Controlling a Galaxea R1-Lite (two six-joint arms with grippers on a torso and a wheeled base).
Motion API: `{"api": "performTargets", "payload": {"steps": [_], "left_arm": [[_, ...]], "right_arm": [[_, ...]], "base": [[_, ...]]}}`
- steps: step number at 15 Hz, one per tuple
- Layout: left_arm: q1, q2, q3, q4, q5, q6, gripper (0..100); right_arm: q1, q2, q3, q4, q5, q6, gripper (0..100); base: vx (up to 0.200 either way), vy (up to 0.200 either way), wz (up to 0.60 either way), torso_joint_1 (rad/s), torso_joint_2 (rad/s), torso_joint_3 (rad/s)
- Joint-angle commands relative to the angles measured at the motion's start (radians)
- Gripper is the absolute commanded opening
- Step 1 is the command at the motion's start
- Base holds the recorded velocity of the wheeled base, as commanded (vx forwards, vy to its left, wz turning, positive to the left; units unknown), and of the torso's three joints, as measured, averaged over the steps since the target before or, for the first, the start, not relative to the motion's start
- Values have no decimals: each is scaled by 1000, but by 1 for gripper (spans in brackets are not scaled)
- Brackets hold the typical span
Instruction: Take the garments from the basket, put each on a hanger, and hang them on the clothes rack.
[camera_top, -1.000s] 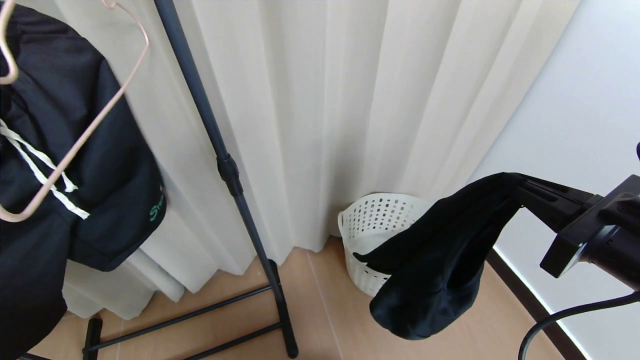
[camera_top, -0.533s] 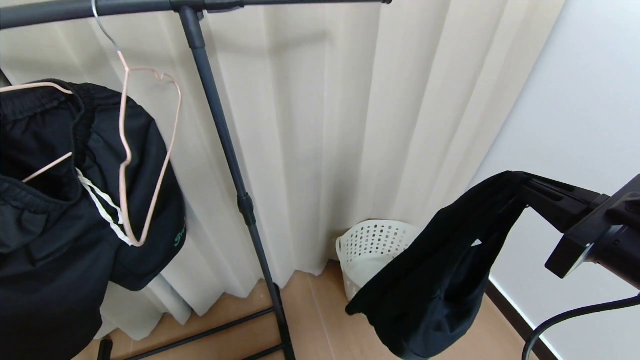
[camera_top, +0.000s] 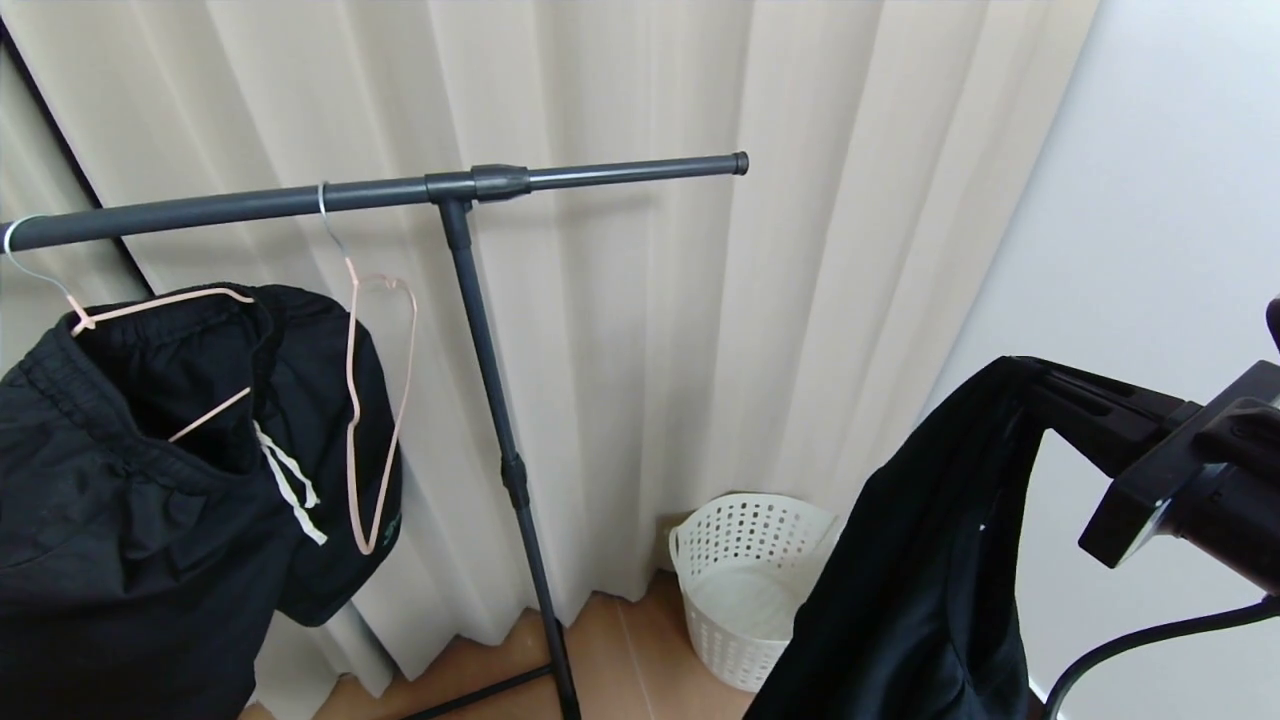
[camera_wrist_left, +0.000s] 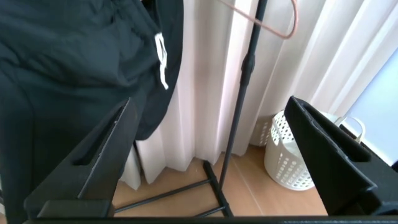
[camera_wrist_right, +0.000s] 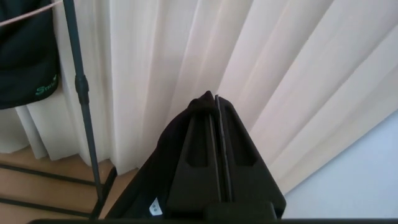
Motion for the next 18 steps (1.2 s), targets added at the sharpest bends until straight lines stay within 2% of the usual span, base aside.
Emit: {"api": "performTargets", "payload": {"steps": [1, 12, 15, 18], "left_arm": [[0, 0, 0, -1, 0, -1, 100], [0, 1, 0, -2, 3, -1, 100], [0, 1, 0, -2, 2, 5, 100], [0, 0, 0, -2, 0, 1, 100]], "right_arm": [[0, 5, 3, -1, -1, 0, 0], [0, -20, 8, 2, -5, -17, 0], [0, -23, 9, 1, -11, -26, 0], [0, -35, 9, 1, -10, -26, 0]], "base": [[0, 0, 0, 256, -593, -300], [0, 0, 0, 191, -418, -228], [0, 0, 0, 47, -111, -57], [0, 0, 600, 9, -6, -7]]}}
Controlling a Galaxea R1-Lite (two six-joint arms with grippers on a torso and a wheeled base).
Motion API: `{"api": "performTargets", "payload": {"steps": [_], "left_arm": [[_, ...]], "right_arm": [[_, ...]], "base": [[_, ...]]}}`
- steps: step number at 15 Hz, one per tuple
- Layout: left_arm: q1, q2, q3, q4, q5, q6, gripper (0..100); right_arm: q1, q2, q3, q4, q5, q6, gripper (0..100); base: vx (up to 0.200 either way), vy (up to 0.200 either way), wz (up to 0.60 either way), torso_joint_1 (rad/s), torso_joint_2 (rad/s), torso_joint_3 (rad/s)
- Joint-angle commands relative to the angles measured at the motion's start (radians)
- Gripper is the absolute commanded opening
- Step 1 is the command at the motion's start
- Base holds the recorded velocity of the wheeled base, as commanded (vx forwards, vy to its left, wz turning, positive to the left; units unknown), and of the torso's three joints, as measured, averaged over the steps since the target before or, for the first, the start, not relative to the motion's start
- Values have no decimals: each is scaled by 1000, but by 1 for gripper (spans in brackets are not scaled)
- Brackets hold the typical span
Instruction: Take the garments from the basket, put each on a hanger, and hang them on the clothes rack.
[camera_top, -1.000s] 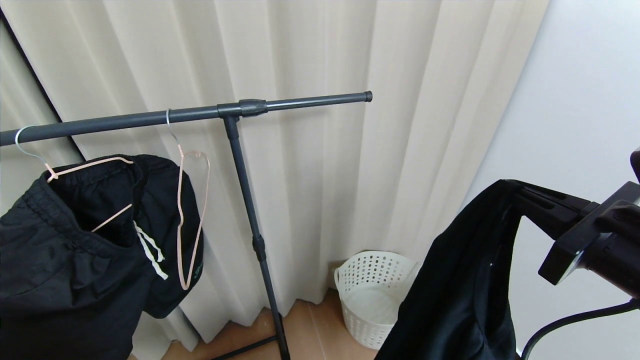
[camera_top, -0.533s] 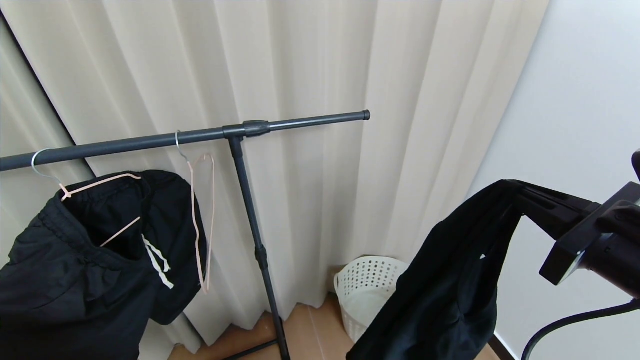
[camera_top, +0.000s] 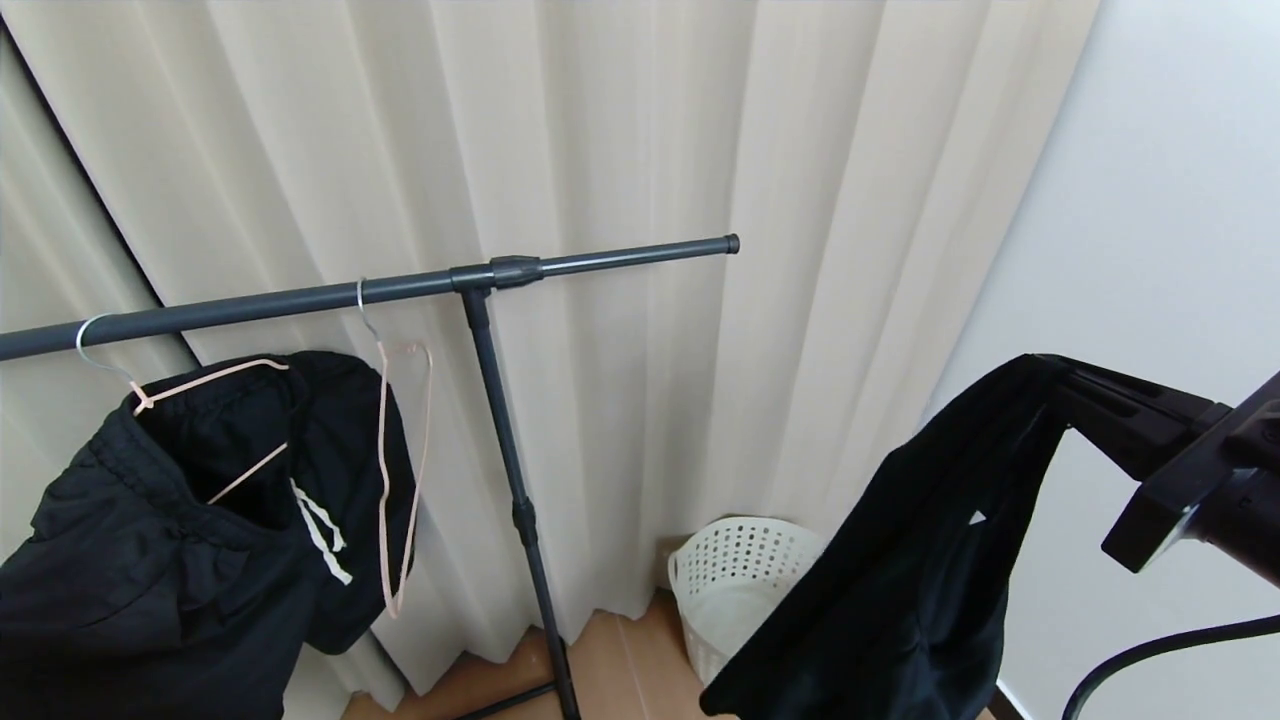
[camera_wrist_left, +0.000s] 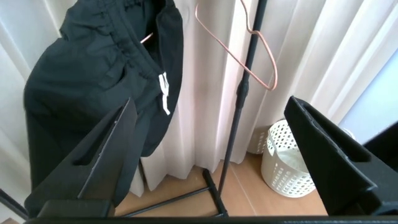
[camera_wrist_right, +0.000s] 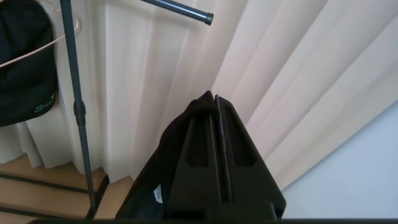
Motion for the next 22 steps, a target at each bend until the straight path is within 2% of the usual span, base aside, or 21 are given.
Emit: {"api": "performTargets", "payload": {"steps": [1, 5, 7, 11, 16, 22], "left_arm": [[1, 0, 0, -1, -1, -1, 100], [2, 0, 0, -1, -1, -2, 100], [1, 1, 0, -1, -1, -7, 100], [2, 0, 0, -1, -1, -8, 100], [1, 0, 0, -1, -1, -7, 100], [1, 0, 0, -1, -1, -7, 100]], "right_arm": [[0, -7, 0, 0, 1, -1, 0], [0, -13, 0, 0, 1, -2, 0], [0, -13, -2, 0, 1, -2, 0], [0, -15, 0, 2, 1, -2, 0], [0, -18, 1, 8, 1, -2, 0], [0, -8, 11, 6, 1, -2, 0]], "base": [[0, 0, 600, -7, -2, 7], [0, 0, 600, 7, 0, -4], [0, 0, 0, 0, 0, 0], [-200, 0, 0, 6, 6, 2], [-200, 200, 0, -5, -1, 3], [-200, 0, 0, 0, 2, 2]]}}
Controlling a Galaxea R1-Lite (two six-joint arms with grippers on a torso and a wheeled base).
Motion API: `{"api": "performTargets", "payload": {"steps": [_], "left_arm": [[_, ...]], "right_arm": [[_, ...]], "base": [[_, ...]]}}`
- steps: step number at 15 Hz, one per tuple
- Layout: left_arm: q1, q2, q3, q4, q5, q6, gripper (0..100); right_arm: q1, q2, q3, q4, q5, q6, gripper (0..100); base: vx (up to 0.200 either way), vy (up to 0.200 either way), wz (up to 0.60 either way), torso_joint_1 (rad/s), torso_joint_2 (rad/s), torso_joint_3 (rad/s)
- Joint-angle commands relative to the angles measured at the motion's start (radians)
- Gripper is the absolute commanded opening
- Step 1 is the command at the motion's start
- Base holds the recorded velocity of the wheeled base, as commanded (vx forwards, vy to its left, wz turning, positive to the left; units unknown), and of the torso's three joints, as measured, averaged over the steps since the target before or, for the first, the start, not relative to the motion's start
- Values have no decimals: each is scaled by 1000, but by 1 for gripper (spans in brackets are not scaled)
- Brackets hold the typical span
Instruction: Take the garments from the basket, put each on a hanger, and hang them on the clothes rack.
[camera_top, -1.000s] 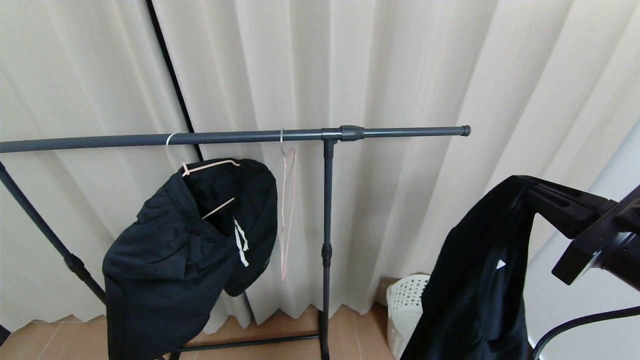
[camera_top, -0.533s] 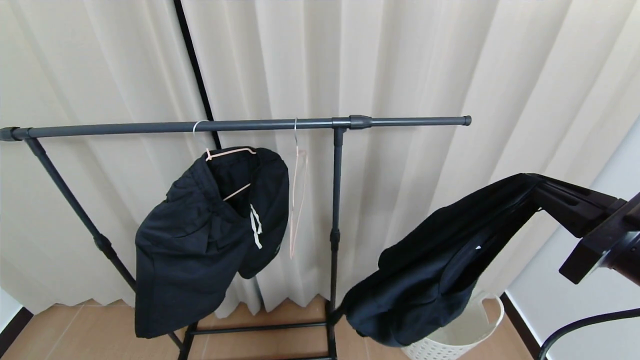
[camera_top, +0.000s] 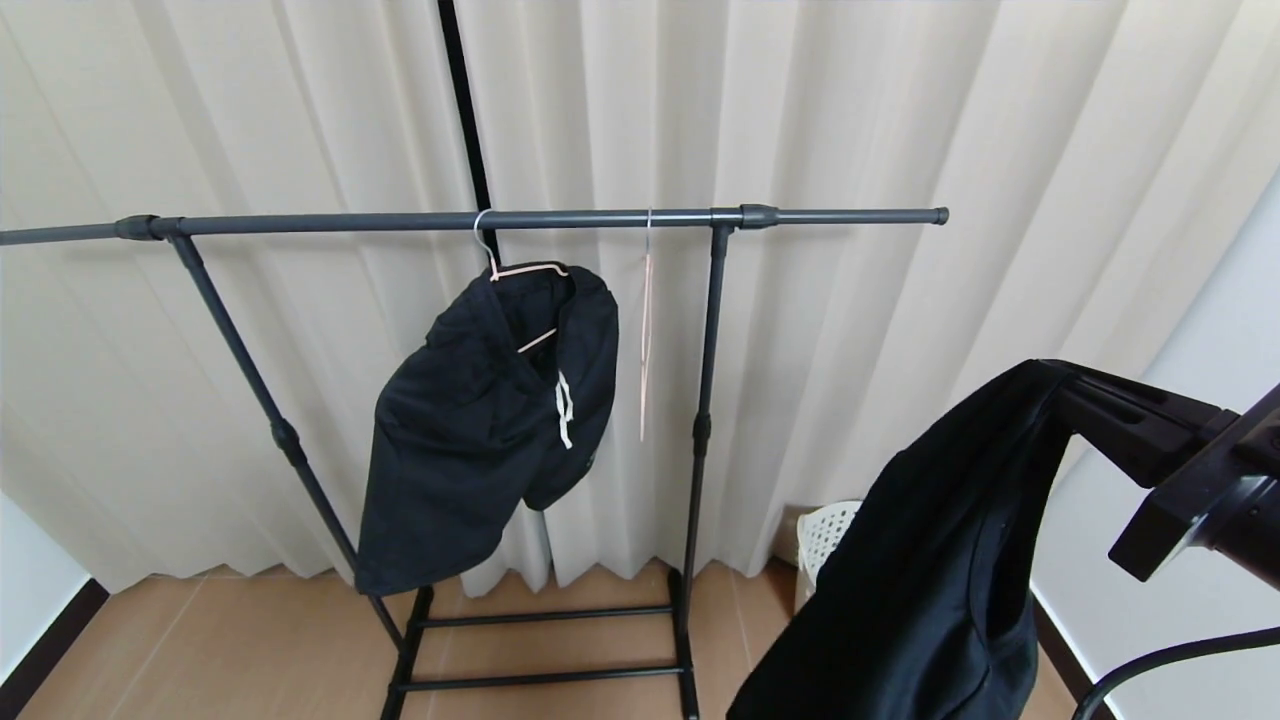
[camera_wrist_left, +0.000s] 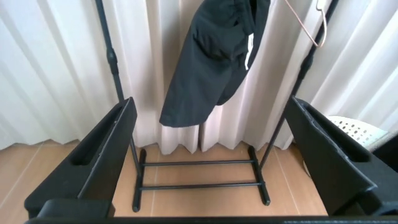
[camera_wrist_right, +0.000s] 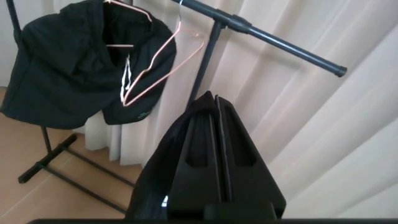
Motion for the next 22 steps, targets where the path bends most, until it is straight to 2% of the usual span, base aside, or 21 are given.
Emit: {"api": "performTargets", "payload": {"steps": [1, 5, 8, 10, 11, 12, 13, 14, 15, 17, 18, 19, 20, 22], "left_arm": [[0, 0, 0, 0, 1, -1, 100], [0, 1, 0, 0, 4, -1, 100], [3, 12, 0, 14, 11, 73, 100], [4, 235, -31, 9, 1, 91, 100], [4, 363, -98, 12, -2, 73, 100], [3, 423, -126, 11, -2, 56, 100], [-19, 615, -233, 11, -2, -16, 100], [-45, 682, -275, 12, -1, -61, 100], [-114, 782, -350, 23, 2, -169, 100], [-249, 890, -445, 106, 1, -297, 100], [-350, 956, -495, 123, 1, -395, 100], [-402, 998, -529, 124, 2, -444, 100], [-503, 1110, -603, 126, 11, -528, 100], [-569, 1273, -683, 120, 11, -533, 100]], "right_arm": [[0, 7, 1, -1, 1, -1, 0], [0, 5, 4, -7, 6, -1, 0], [0, 27, -16, 2, -2, -4, 0], [3, 134, -84, 2, -42, 6, 0], [3, 197, -142, 4, -43, 10, 0], [3, 228, -170, 5, -43, 10, 0], [2, 340, -268, 7, -46, 10, 0], [2, 380, -303, 5, -46, 12, 0], [0, 433, -328, -4, -49, 30, 0], [0, 528, -364, -4, -60, 154, 0], [0, 579, -383, -10, -88, 162, 0], [-1, 587, -384, -12, -102, 164, 0], [-3, 590, -386, -12, -106, 165, 0], [-3, 593, -384, -12, -108, 171, 0]], "base": [[0, 0, 0, 0, 0, 0], [0, 0, 0, 0, 0, 0], [0, 0, 0, 0, 0, 0], [0, 0, 0, 0, 0, 0], [0, 0, 0, 0, 0, 0], [0, 0, 0, 0, 0, 0], [0, 0, 0, 0, 0, 0], [0, 0, 0, 0, 0, 0], [0, 0, 0, 0, 0, 0], [0, 0, 0, 0, 0, 0], [0, 0, 0, 0, 0, 0], [0, 0, 0, 0, 0, 0], [0, 0, 0, 0, 0, 0], [0, 0, 0, 0, 0, 0]]}}
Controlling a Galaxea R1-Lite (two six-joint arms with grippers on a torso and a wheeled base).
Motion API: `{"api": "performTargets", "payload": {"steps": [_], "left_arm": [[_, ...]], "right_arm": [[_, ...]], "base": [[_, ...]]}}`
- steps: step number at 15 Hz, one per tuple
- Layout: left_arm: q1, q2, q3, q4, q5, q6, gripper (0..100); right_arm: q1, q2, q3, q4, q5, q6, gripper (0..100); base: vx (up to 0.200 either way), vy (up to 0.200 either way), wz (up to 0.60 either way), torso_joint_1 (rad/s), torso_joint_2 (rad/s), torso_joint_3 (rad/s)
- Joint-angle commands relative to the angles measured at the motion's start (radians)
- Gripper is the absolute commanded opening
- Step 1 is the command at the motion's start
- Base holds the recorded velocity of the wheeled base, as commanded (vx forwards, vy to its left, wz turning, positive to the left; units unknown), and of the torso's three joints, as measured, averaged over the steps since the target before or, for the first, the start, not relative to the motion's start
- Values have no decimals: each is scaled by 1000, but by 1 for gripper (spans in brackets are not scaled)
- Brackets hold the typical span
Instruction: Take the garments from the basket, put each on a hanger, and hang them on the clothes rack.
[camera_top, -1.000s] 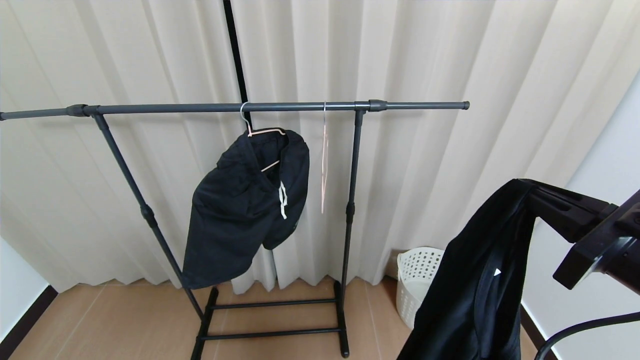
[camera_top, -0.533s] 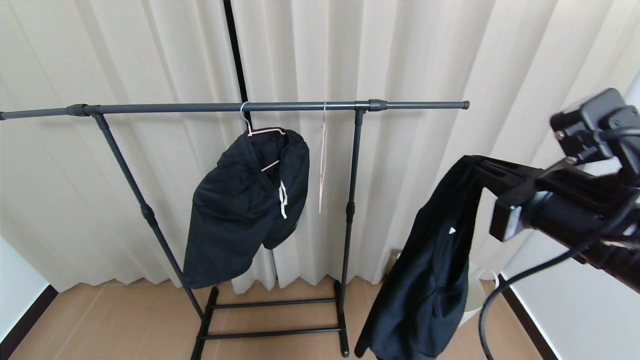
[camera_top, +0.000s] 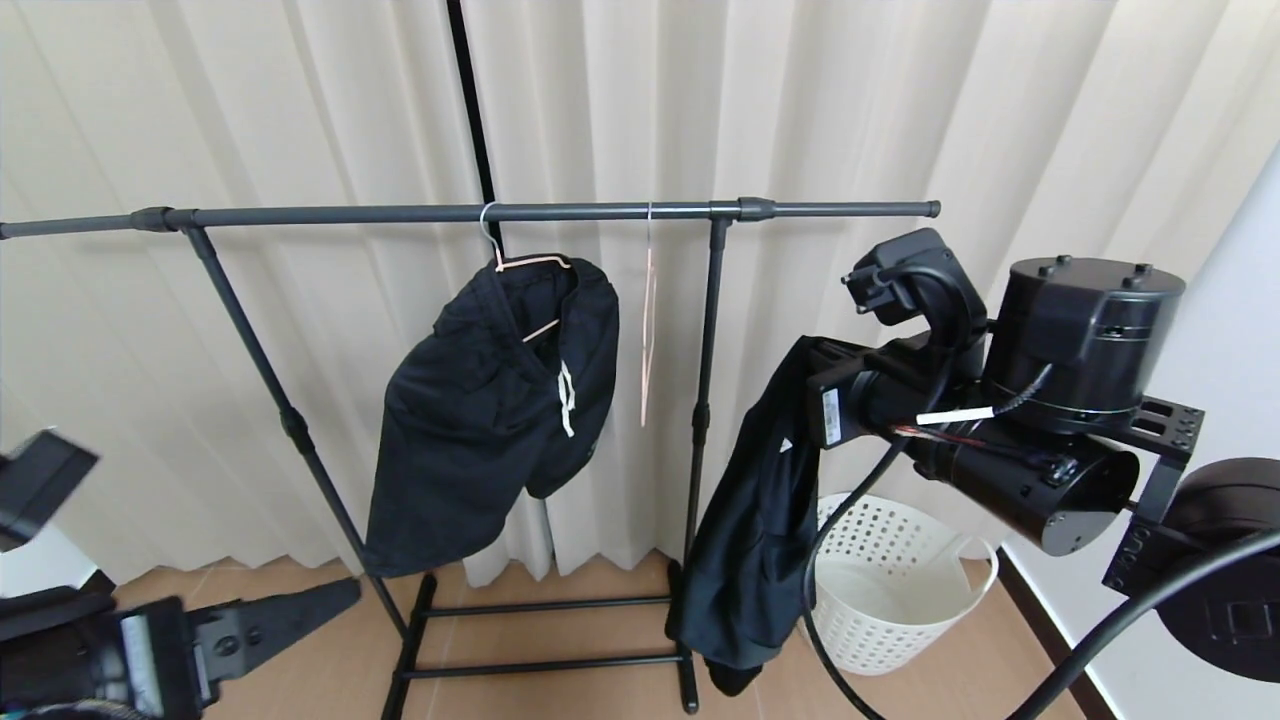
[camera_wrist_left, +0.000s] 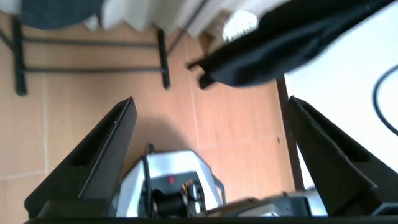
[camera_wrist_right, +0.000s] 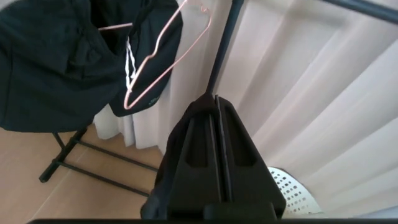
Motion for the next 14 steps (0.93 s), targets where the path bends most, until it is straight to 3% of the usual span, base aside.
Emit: {"api": "performTargets", "payload": {"steps": [1, 2, 6, 8, 14], "left_arm": [[-146, 304, -152, 6, 4, -63, 100], [-201, 409, -231, 5, 4, -112, 100], [-283, 653, -343, -70, 27, -114, 100], [-372, 775, -416, -129, 120, -111, 100], [-421, 914, -602, -148, 149, -104, 100]], "right_arm": [[0, 34, -1, 0, 0, 0, 0], [3, 31, 0, 0, 0, 6, 0], [30, 33, 3, 0, -2, 20, 0], [53, 22, 11, 0, -5, 22, 0], [120, 7, 39, 1, -6, 26, 0]], "base": [[0, 0, 0, 0, 0, 0], [0, 0, 0, 0, 0, 0], [0, 0, 0, 0, 0, 0], [0, 0, 0, 0, 0, 0], [0, 0, 0, 0, 0, 0]]}}
